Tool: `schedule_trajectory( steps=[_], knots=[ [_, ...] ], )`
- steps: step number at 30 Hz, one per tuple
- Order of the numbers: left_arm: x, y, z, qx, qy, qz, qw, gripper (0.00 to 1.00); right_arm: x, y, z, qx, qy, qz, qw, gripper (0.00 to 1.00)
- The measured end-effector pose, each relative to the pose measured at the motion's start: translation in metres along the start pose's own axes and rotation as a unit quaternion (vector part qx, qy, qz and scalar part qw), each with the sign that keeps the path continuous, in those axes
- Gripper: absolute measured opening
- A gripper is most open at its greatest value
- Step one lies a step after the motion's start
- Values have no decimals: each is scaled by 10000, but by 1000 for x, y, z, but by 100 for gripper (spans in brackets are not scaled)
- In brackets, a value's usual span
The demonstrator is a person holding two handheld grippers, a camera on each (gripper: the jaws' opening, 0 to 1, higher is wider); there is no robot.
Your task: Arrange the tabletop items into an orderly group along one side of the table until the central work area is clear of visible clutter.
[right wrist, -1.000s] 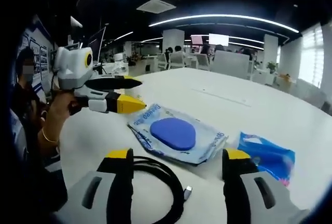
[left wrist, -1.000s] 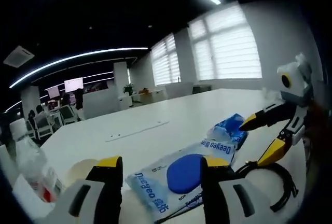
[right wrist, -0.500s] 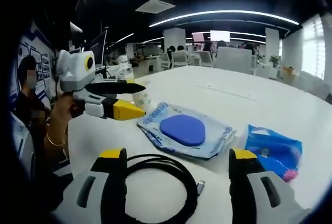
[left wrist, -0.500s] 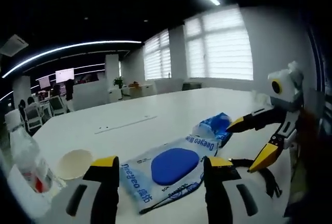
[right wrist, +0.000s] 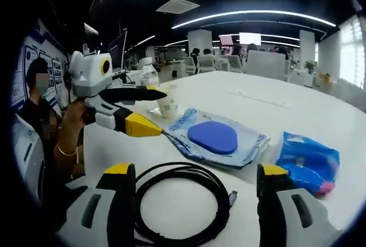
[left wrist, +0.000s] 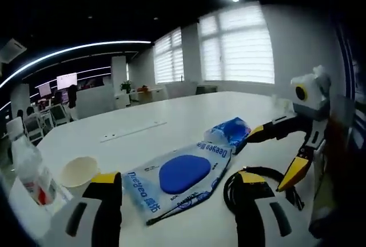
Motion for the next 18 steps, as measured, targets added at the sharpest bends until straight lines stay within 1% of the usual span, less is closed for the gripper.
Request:
schedule_trajectory(
  steps=[4,8,11,15,18],
  knots=[
    [-3,3,-3,-98,6,-65,9999,84,-2,-2,-3,21,22,-54,10000,87],
    [1,9,-6,-445,253,-298,9982,84,-1,-6,-7,139,141,24,9998,88],
    [4,10,-10,-458,387,-266,9978,85,-3,-8,-9,171,163,91,9997,89],
    [1,10,-13,-445,328,-244,9982,86,-7,-9,-11,49,151,44,9999,92],
    [-1,12,-18,-497,340,-220,9979,87,-8,-11,-15,38,251,13,9997,93]
  ],
)
Point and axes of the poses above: the point that each gripper's makers call its tool centre point, and the gripper's own axes: z roughly forward along the fingers, y roughly to its right, x roughly out of its top, the point moved 3 cm from there along -z, roughly backward along the fingers, and after that the axes turned 4 degrees about y, right-handed, at the moved point
